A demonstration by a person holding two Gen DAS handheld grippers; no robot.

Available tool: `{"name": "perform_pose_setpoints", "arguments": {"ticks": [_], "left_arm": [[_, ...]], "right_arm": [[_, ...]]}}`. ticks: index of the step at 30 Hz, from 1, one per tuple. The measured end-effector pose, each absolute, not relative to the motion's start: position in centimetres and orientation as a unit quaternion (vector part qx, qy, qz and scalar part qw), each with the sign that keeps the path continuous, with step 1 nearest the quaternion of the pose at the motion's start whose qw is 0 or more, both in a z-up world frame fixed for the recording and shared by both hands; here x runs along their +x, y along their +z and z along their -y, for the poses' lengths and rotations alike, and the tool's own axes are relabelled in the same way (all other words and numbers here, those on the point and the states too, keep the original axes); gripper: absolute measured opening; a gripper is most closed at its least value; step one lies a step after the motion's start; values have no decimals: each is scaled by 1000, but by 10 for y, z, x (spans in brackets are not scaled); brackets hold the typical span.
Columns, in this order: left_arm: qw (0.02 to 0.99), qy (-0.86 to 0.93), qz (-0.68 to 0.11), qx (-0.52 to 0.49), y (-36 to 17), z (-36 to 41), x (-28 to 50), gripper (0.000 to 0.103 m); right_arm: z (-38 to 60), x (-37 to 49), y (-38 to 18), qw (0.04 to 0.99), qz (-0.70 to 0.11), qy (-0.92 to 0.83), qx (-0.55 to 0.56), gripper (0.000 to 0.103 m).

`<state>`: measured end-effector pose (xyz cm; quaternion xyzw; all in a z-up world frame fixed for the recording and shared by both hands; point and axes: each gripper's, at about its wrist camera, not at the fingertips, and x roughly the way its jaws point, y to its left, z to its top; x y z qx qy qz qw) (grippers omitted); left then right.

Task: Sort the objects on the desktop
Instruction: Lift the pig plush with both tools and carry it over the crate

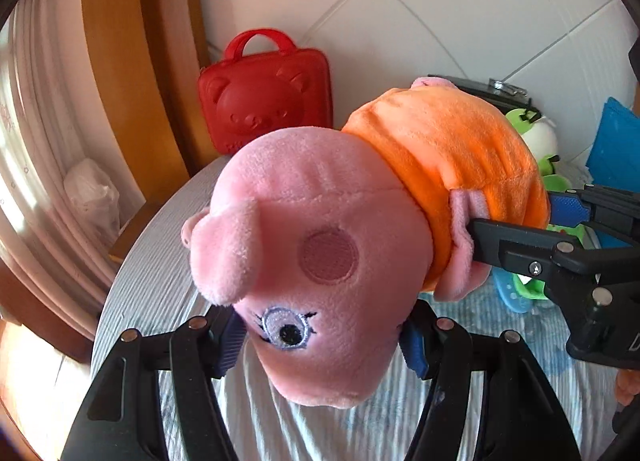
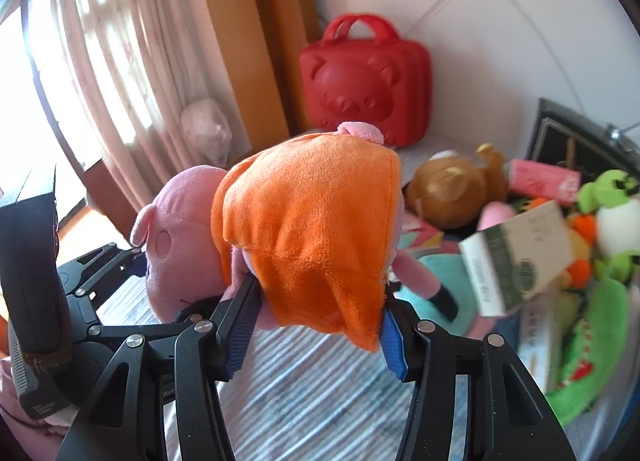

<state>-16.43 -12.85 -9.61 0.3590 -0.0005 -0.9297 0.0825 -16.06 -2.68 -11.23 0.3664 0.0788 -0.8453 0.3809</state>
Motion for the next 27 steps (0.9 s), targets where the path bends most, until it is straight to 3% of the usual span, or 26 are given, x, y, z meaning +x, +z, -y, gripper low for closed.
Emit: {"name": "perform_pose_setpoints", "arguments": {"ticks": [9,27], "left_arm": [[-24,-957,37,286,-27,43,-150,63],[-228,-950,96,190,82,-209,-132,64]], "right_arm": [[-73,-118,-34,282,-57,-905,313,54],[-313,-41,77,76,-25,-969,235,54]]}}
